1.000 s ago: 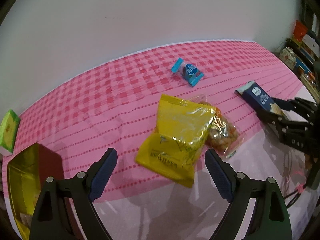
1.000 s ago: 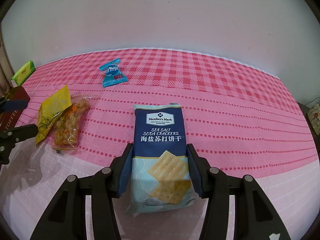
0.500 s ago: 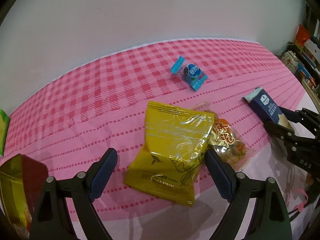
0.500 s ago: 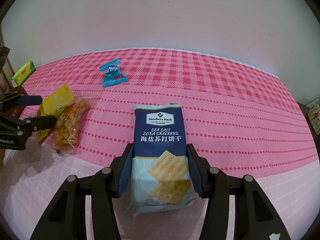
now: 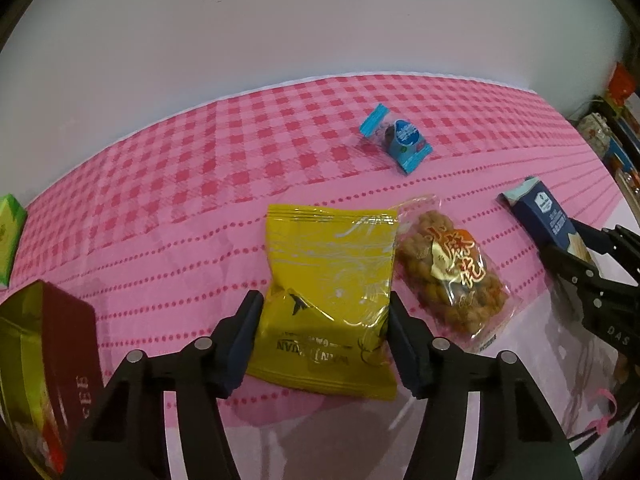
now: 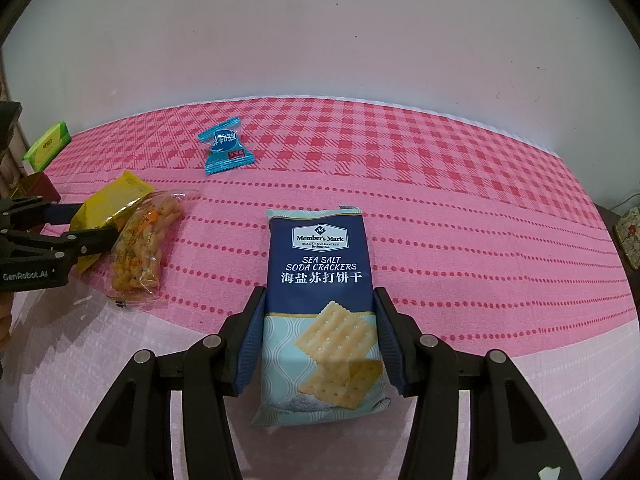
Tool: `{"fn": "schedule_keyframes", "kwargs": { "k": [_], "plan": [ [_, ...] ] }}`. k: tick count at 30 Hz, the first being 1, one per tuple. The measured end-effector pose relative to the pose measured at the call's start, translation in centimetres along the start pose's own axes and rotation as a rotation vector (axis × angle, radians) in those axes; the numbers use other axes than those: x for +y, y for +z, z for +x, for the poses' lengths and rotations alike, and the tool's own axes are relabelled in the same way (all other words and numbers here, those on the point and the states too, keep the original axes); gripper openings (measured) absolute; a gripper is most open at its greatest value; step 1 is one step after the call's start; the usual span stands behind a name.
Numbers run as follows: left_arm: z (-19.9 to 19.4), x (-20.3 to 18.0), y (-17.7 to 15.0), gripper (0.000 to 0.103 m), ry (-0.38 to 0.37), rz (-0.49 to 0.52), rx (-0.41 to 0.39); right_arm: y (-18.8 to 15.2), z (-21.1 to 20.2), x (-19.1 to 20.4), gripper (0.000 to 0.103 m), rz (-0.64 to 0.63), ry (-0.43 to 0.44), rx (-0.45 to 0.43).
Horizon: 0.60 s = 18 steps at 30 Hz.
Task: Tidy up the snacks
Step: 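Carry the yellow foil bag over the tin and open the left gripper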
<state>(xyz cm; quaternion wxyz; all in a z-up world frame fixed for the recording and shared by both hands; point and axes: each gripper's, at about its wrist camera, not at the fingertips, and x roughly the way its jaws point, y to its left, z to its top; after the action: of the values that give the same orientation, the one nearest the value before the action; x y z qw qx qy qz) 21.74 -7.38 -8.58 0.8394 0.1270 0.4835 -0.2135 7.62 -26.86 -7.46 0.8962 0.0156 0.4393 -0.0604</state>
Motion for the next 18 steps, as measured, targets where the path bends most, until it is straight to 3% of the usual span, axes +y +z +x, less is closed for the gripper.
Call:
{"fn": "schedule_keyframes", "kwargs": {
  "k": [18],
  "plan": [
    [-6.3,0.7,-2.8,0.06,0.073,-0.121,-0.011,0.0,0.0,-0.1,0.049,0.002,0.002,0.0]
  ]
}}
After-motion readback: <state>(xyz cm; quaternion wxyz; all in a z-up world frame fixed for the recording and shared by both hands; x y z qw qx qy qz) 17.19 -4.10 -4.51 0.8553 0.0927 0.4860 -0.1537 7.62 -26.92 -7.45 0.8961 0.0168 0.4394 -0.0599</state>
